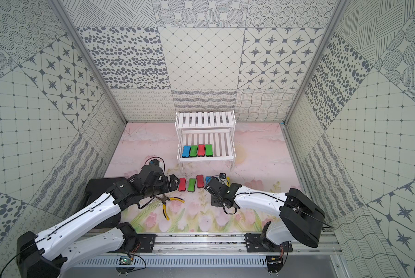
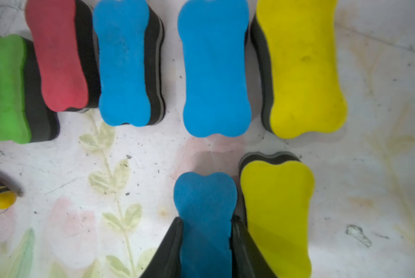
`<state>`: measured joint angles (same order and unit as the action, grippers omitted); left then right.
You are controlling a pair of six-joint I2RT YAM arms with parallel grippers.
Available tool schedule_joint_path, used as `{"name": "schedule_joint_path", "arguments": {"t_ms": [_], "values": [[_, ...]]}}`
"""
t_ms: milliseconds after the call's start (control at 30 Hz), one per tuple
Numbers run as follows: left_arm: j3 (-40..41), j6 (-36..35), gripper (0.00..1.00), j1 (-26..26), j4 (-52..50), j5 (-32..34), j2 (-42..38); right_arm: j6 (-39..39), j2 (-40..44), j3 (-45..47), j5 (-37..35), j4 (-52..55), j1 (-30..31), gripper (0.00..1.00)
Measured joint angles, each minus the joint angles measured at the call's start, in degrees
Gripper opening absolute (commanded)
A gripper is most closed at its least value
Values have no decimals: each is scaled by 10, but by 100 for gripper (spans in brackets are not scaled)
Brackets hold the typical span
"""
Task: Remove the whiteboard erasers from the shelf
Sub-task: Place the whiteboard eraser at the center of the board.
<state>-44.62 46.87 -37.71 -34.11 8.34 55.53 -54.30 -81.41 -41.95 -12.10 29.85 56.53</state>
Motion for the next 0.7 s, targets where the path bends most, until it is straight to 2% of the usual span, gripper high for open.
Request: {"name": "schedule_joint_path", "arguments": {"t_ms": [167, 400, 700], "values": [[0, 0, 99, 0, 0, 0, 1, 8, -10, -7, -1, -3, 0, 45], [0, 0, 99, 0, 0, -1, 6, 12, 1, -7, -6, -2, 0, 47], [0, 0, 99, 0, 0, -2, 9, 31, 94, -9, -36, 9, 0, 49]]}}
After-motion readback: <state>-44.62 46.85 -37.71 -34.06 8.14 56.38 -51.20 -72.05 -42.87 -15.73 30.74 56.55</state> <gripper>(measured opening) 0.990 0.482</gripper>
